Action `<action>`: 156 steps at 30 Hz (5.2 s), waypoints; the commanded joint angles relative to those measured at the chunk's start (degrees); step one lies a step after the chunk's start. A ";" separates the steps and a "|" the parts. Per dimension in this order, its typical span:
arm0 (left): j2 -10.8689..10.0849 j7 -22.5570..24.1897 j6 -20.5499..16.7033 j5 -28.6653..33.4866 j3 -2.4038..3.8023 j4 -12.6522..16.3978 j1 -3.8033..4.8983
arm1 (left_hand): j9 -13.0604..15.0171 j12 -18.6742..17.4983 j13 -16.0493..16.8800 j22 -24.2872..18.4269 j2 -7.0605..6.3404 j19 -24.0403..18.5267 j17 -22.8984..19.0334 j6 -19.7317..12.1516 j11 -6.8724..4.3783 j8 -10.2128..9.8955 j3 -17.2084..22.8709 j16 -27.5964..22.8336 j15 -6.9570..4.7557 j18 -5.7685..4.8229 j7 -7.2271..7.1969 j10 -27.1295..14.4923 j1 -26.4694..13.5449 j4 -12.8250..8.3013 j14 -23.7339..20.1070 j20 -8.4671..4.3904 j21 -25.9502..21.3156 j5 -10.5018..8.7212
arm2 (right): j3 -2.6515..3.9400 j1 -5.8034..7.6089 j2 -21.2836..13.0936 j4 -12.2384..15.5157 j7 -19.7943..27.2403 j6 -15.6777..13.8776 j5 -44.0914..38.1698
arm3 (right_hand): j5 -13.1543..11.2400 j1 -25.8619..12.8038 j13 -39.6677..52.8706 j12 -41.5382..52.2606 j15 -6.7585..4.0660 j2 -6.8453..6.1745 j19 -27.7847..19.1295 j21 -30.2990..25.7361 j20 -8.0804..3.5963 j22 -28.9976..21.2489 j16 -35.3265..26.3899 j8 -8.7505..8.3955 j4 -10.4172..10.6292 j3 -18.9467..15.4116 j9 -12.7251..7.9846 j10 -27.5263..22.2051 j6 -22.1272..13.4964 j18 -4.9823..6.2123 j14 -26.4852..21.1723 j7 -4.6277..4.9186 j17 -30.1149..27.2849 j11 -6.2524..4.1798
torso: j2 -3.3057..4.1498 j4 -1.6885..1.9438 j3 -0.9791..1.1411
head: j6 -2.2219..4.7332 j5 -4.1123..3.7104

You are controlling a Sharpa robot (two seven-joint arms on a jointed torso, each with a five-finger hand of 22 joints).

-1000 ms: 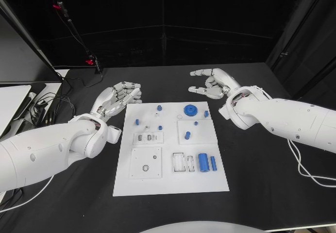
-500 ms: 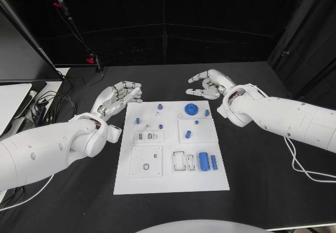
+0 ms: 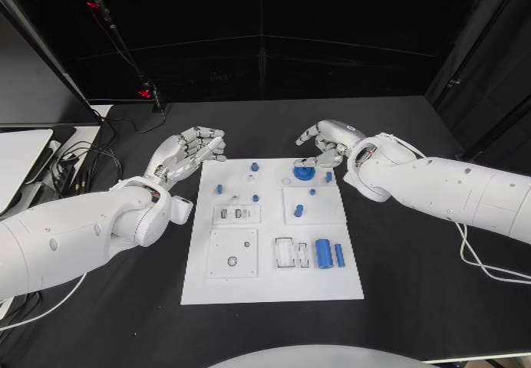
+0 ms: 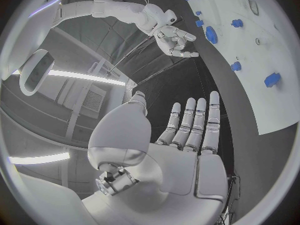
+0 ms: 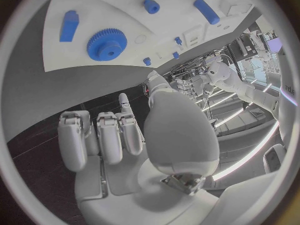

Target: Assemble the parts on the task board

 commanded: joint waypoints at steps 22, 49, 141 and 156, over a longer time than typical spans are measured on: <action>-0.15 5.84 0.64 -0.24 0.05 0.23 0.06 | -0.01 0.16 -0.03 -0.09 0.68 -0.21 -0.02 -0.05 0.14 -0.23 -0.36 0.30 0.05 -0.81 7.81 -0.34 0.15 0.09 -0.44 0.03 -0.16 0.26 | 0.02 -0.31 0.46 -0.95 -6.30 6.57 -7.24 | -0.01 5.21 15.06 0.14 0.63 1.27 5.94 0.19 1.18 15.06 0.14 2.99 -0.28 3.42 0.94 6.08 3.75 -0.40 6.09 0.44 15.06 0.76 | -0.07 -0.05 0.01 | -0.27 0.13; -0.37 5.84 0.51 -0.24 0.05 0.42 0.08 | -0.01 0.17 -0.03 -0.10 0.72 -0.23 -0.02 -0.07 0.15 -0.26 -0.43 0.31 0.05 -0.82 7.81 -0.36 0.20 0.09 -0.46 0.03 -0.17 0.27 | 0.02 -0.52 1.55 -1.64 -8.90 9.24 -8.19 | -0.24 6.21 15.06 0.14 0.43 1.53 5.94 0.19 1.03 15.06 0.14 2.78 -0.30 3.91 0.87 6.08 4.01 -0.40 6.09 0.15 15.06 0.51 | -0.06 -0.12 0.04 | -0.69 0.53; -0.40 6.31 -0.08 -0.24 0.05 0.12 0.08 | 0.01 0.24 -0.02 -0.13 1.01 -0.27 -0.01 -0.14 0.17 -0.38 -0.76 0.38 0.08 -0.85 7.83 -0.41 0.40 0.11 -0.54 0.02 -0.18 0.35 | 0.20 0.41 11.70 -1.20 -5.35 1.83 -6.63 | -0.88 8.77 15.06 0.14 -1.98 5.82 5.94 0.19 -1.42 15.06 0.14 1.22 -3.39 7.17 0.05 6.08 13.30 -0.40 6.09 -2.24 15.06 -1.80 | -0.03 -0.03 0.01 | -0.75 4.53; -0.64 6.32 -0.19 -0.24 0.05 0.38 0.10 | 0.01 0.26 -0.02 -0.13 1.03 -0.26 0.00 -0.14 0.17 -0.39 -0.80 0.41 0.07 -0.84 7.83 -0.40 0.42 0.11 -0.52 0.02 -0.18 0.35 | 0.19 0.29 14.92 -4.40 -6.56 6.46 -8.86 | -0.95 9.17 15.06 0.14 -1.88 5.80 5.94 0.19 -1.35 15.06 0.14 0.54 -3.95 7.31 -0.24 6.08 13.13 -0.40 6.09 -2.15 15.06 -1.71 | -0.09 -0.27 0.05 | -1.57 5.04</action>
